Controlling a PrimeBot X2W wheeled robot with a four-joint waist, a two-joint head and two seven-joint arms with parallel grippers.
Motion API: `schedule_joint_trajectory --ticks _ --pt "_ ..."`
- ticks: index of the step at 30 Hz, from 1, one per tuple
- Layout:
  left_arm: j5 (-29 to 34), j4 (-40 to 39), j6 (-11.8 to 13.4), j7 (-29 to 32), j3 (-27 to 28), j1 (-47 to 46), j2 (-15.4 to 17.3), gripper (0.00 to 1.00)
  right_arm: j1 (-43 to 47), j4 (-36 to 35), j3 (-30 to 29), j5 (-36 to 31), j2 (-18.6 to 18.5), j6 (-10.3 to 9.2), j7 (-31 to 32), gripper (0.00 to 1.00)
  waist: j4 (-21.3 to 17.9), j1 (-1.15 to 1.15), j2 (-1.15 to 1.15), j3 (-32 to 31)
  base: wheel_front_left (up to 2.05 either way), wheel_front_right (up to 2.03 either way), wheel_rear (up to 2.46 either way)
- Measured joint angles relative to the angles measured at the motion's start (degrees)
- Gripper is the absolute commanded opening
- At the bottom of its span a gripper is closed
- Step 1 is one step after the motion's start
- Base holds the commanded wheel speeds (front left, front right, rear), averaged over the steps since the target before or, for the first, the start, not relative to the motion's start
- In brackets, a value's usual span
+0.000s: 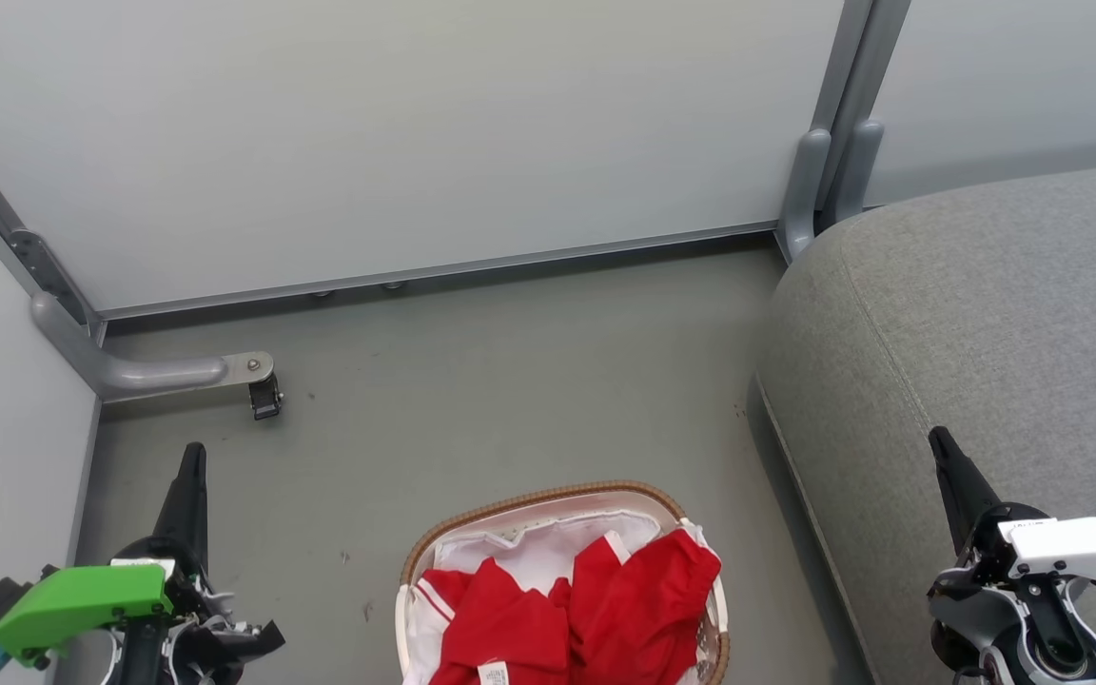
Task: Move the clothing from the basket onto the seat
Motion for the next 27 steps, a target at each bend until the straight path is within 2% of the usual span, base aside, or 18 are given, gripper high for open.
schedule_joint_trajectory --ticks 1,7,14,27 --pt "0.00 0.22 0.01 0.00 -0.03 0.06 -0.02 1.00 0.02 0.25 0.02 0.01 0.05 0.00 -0.01 1.00 0.00 0.00 0.00 0.00 0.00 0.00 0.00" --pt "-0.01 2.81 0.09 -0.24 -0.46 1.90 -0.59 1.00 1.53 2.42 0.27 -0.02 0.86 -0.01 -0.19 1.00 0.00 0.00 0.00 0.03 0.00 0.00 0.00" --pt "1.01 2.83 0.09 -2.44 -2.00 1.80 -0.53 1.00 1.49 1.47 1.77 -1.94 -0.32 -0.01 -2.19 1.00 0.02 0.00 0.00 0.15 0.00 0.00 0.00" --pt "17.86 2.98 0.09 -5.66 -2.40 1.37 -0.52 1.00 0.94 0.71 4.25 -13.33 -2.56 -0.01 -5.54 1.00 0.05 0.00 0.00 0.43 0.00 0.00 0.00"
